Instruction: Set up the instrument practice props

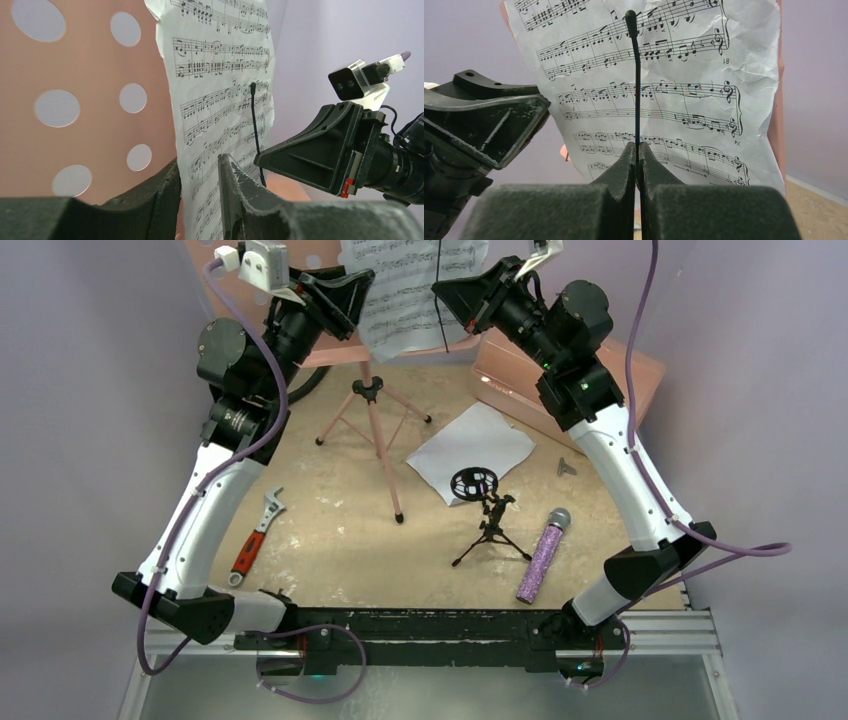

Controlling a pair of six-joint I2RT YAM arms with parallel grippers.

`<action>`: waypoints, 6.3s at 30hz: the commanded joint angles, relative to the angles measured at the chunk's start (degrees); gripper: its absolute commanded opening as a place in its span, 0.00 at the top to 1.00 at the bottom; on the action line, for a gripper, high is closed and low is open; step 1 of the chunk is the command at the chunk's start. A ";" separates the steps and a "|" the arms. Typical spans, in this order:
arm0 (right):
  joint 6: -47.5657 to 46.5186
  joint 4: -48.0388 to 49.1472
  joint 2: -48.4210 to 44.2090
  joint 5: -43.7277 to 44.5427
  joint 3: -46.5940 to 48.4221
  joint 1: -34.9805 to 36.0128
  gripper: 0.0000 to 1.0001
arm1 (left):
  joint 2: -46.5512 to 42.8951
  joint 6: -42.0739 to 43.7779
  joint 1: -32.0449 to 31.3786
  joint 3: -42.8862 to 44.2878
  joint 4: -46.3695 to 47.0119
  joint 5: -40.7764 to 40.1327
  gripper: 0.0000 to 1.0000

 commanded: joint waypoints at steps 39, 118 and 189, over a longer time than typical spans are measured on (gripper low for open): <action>2.05 5.64 -2.28 -2.94 0.16 0.24 1.00 | 0.80 0.60 -0.23 -0.33 5.33 -0.73 0.88; -7.72 -7.37 -16.98 14.31 -44.81 -6.94 0.02 | -33.52 7.06 -0.23 -49.21 -14.01 20.63 0.01; 24.62 30.89 17.14 -11.60 -61.60 -22.68 0.15 | -14.92 -31.74 -0.23 -53.54 -6.74 -0.84 0.04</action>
